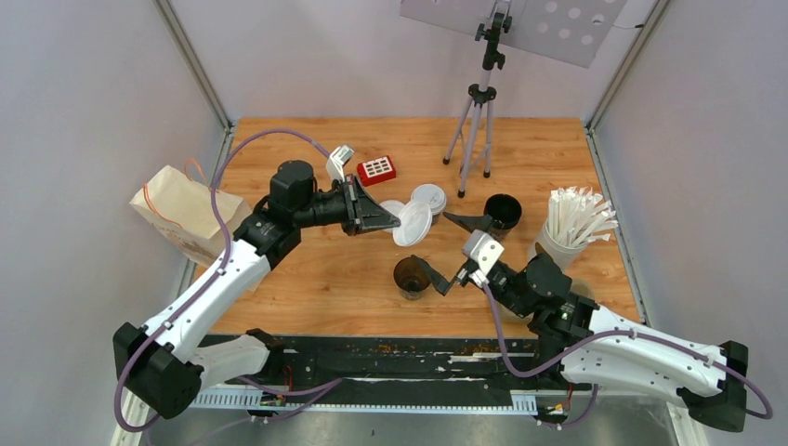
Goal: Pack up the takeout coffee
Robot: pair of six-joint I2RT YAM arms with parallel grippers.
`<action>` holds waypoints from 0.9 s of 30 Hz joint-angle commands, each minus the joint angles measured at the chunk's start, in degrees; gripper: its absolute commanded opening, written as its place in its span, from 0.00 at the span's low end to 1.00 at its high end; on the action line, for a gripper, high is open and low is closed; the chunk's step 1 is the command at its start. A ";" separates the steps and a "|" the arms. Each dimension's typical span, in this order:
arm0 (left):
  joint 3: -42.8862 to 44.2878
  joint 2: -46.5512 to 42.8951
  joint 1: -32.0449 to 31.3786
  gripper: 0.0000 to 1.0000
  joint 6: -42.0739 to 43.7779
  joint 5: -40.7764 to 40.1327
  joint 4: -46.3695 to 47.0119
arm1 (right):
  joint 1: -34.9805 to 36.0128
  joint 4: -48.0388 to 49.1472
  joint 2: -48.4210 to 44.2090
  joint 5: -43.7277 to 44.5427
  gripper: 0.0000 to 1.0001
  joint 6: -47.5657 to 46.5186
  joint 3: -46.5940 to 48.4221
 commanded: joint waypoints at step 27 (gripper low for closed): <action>-14.26 -8.27 -0.57 0.01 -19.11 5.28 24.03 | -0.24 9.02 3.43 -14.00 0.96 -18.66 2.99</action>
